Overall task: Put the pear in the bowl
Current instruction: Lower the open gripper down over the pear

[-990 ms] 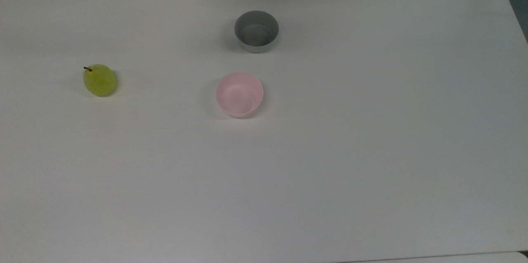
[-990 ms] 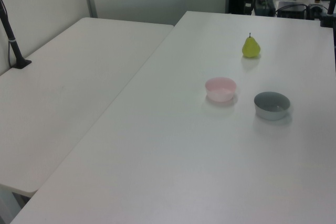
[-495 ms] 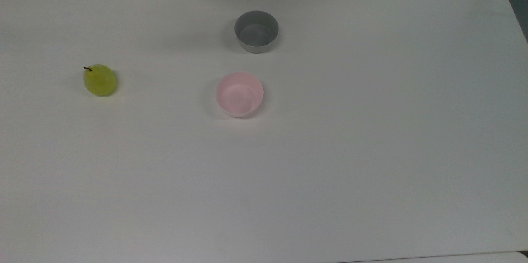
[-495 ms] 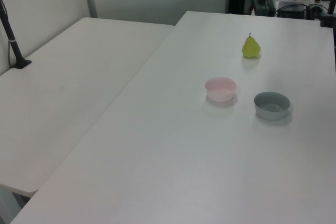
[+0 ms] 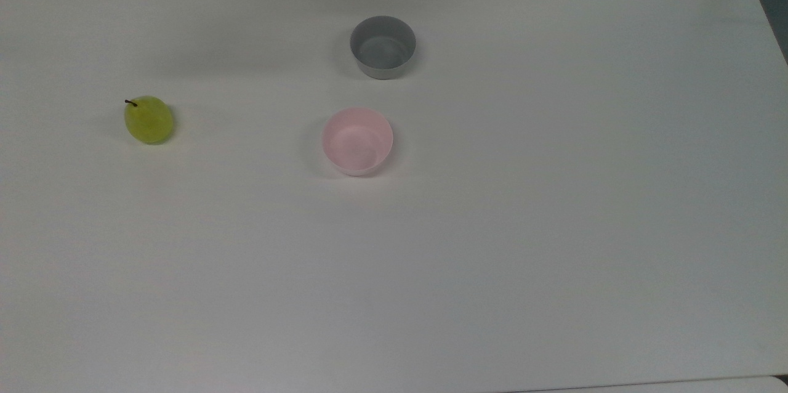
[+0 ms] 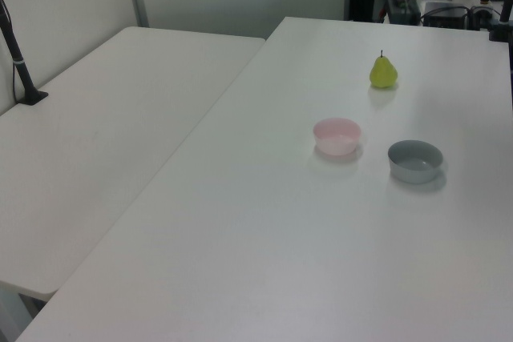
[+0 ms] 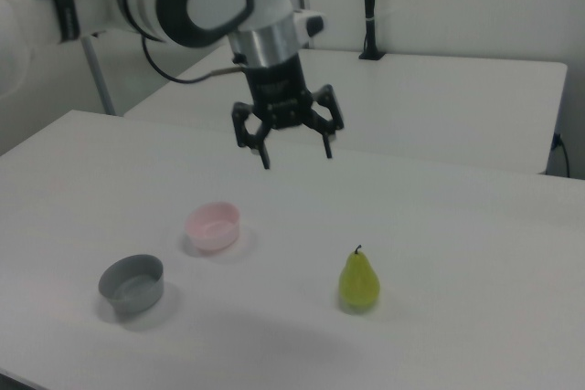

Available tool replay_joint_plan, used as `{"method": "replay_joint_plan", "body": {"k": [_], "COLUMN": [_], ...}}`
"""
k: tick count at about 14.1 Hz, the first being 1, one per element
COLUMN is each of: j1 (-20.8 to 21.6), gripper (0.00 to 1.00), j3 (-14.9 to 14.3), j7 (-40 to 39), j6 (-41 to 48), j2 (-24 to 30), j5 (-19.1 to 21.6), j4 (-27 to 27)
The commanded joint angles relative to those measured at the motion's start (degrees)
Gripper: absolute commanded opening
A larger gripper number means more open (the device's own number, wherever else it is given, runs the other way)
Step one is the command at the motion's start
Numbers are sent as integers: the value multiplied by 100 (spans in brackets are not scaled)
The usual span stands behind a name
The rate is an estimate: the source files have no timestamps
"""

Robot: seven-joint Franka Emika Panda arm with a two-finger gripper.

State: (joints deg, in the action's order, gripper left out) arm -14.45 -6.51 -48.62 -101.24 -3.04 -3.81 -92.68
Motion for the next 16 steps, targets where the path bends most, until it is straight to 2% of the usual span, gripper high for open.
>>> {"method": "replay_joint_plan", "body": {"k": [1,3,4,5,8,11,16], "j1": [-215,-251,-251,-251,-251,-181,-163], "gripper": [100,100,100,100,100,100,100], "j3": [-78,-289,-412,-456,-457,-439,-422], "j7": [-165,-585,-796,-911,-878,-711,-605], "j6": [-842,-1353,-1555,-1601,-1724,-2250,-2594], "j2": [-109,-240,-380,-529,-942,-1338,-1646], "j5": [46,370,772,985,1040,1189,1189], "j4": [-575,-883,-927,-919,-928,-928,-928]}}
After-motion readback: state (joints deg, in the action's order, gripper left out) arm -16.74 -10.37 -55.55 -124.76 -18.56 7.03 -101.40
